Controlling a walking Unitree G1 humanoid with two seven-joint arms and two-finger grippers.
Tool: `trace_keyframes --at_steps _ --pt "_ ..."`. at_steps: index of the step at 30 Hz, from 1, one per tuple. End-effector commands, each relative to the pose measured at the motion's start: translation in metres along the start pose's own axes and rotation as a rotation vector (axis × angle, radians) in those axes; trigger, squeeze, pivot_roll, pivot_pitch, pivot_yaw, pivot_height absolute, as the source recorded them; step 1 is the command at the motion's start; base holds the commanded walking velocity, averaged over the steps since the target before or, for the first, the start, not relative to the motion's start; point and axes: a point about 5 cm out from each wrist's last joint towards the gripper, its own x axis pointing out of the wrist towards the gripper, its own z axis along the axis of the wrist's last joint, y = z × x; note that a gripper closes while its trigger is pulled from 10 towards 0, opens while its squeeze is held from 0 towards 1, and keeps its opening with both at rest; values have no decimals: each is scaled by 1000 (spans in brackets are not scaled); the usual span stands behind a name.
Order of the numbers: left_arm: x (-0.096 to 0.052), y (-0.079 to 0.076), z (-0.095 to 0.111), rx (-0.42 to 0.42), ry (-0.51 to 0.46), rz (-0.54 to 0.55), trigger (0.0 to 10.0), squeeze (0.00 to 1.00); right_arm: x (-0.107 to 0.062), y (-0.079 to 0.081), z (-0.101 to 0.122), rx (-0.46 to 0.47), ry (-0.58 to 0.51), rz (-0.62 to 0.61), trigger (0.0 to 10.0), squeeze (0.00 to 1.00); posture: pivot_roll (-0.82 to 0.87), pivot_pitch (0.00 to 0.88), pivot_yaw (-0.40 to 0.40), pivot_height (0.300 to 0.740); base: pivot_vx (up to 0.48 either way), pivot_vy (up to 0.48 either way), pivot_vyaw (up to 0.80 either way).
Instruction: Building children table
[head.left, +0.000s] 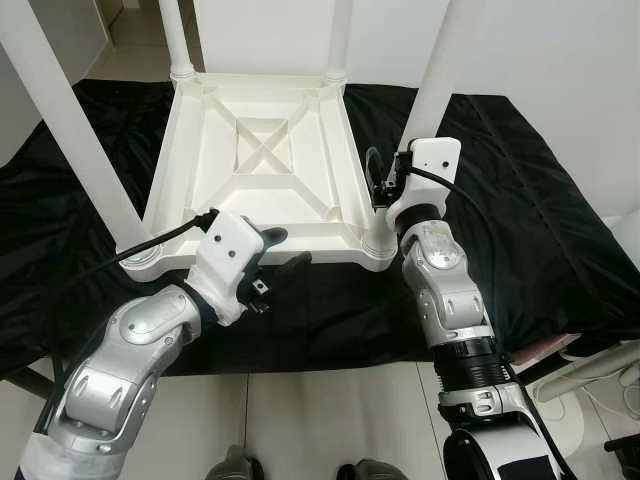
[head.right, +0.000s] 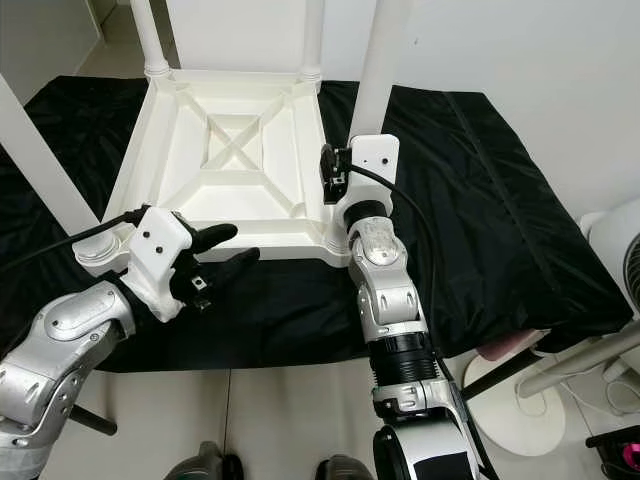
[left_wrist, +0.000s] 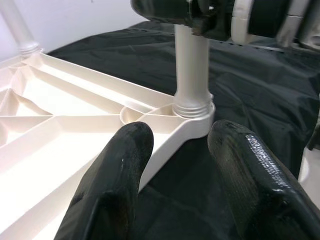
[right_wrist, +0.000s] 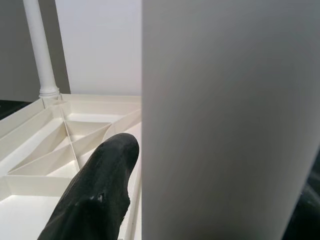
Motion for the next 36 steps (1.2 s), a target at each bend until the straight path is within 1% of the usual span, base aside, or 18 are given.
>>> trace_keyframes --at_steps 1,7,10,13,15,17,19,21,36 --pt "-1 -3 4 10 -5 -66 10000 0 2 0 -2 9 21 -9 10000 0 -11 47 -45 740 0 0 0" --pt "-2 -6 -3 11 27 -72 10000 0 1 -2 -5 11 35 -23 10000 0 -13 51 -45 740 0 0 0" --pt "-4 -8 -7 13 46 -84 10000 0 0 -4 -7 36 51 -33 10000 0 -14 53 -44 740 0 0 0" --pt "-5 -18 -13 8 81 -137 10000 0 0 -6 -11 59 74 -46 10000 0 -15 61 -43 740 0 0 0" --pt "-5 -19 -14 11 85 -145 10000 0 0 -7 -11 61 76 -47 10000 0 -15 61 -43 740 0 0 0" --pt "-6 -24 -17 -21 94 -166 10000 0 -1 -7 -15 76 94 -55 10000 0 -16 66 -43 740 0 0 0" --pt "-6 -28 -19 -27 98 -177 10000 0 -2 -8 -17 80 102 -57 10000 0 -17 69 -43 740 0 0 0" --pt "-5 -29 -18 -31 94 -177 10000 0 -2 -9 -20 90 114 -62 10000 0 -19 69 -41 740 0 0 0" --pt "-3 -27 -17 -23 89 -173 10000 0 1 -10 -22 121 131 -67 10000 0 -26 71 -39 740 0 0 0"
